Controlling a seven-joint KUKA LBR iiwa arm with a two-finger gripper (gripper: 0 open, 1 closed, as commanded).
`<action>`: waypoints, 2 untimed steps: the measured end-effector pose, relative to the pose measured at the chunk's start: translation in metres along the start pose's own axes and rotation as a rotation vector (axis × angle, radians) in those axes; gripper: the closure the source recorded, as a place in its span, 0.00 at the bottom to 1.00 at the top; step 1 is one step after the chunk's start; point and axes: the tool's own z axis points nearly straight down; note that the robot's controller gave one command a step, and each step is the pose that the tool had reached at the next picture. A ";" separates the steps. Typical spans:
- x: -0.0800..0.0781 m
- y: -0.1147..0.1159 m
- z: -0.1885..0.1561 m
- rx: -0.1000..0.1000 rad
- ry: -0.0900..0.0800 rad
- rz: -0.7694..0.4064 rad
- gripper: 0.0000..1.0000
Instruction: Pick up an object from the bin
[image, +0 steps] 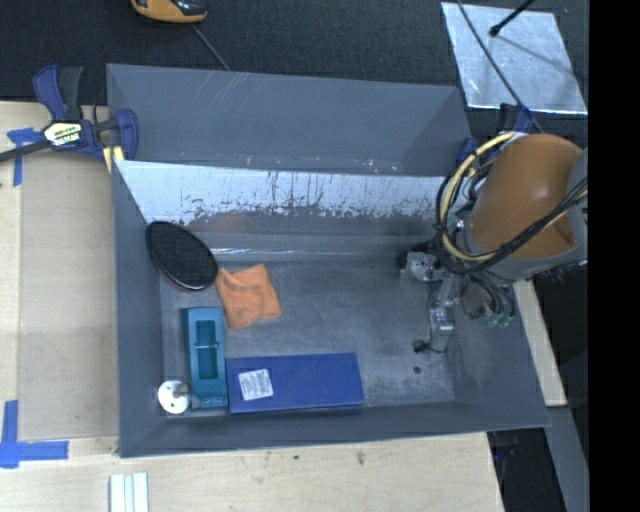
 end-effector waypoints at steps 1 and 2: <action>-0.002 0.000 -0.005 0.001 -0.008 -0.002 0.00; -0.042 0.039 -0.037 0.002 -0.004 -0.043 0.00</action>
Offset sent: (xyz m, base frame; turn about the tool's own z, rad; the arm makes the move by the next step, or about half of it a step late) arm 0.0665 0.0685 0.0568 -0.0759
